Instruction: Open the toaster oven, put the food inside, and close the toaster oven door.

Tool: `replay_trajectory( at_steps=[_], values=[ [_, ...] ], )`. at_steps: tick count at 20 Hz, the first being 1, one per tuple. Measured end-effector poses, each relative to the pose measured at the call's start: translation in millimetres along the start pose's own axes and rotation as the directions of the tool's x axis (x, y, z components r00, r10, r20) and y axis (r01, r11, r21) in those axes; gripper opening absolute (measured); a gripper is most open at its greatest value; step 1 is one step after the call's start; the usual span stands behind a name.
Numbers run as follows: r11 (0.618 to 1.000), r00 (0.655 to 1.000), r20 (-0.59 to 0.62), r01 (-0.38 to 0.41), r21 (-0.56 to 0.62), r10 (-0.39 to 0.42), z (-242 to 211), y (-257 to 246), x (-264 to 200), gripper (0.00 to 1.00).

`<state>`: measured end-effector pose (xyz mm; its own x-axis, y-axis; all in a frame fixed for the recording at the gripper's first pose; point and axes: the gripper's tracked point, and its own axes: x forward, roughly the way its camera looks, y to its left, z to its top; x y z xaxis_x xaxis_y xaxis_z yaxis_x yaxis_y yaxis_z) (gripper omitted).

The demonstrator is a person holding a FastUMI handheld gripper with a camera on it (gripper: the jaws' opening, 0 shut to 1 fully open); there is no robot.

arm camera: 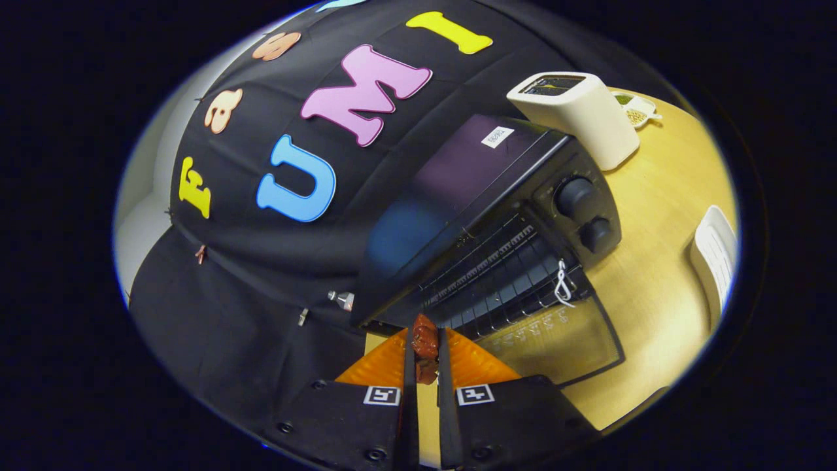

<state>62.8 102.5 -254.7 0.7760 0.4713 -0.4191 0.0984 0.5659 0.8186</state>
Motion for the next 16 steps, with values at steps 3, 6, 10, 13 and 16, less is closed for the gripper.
replay_trajectory(
  at_steps=[3, 6, 10, 13, 16],
  values=[
    [1.0, 1.0, 0.018, 0.014, 0.016, -0.015, -1.0, -8.0, 29.3, 0.17],
    [0.998, 0.997, 0.034, 0.069, 0.005, -0.069, -1.5, -28.1, 55.1, 0.17],
    [0.991, 0.988, 0.088, 0.132, -0.035, -0.128, 15.3, -42.7, 69.7, 0.17],
    [0.974, 0.979, 0.092, 0.19, -0.121, -0.18, 21.9, -51.1, 74.6, 0.23],
    [0.944, 0.962, 0.109, 0.267, -0.195, -0.25, 27.4, -64.4, 72.6, 0.33]
  ],
)
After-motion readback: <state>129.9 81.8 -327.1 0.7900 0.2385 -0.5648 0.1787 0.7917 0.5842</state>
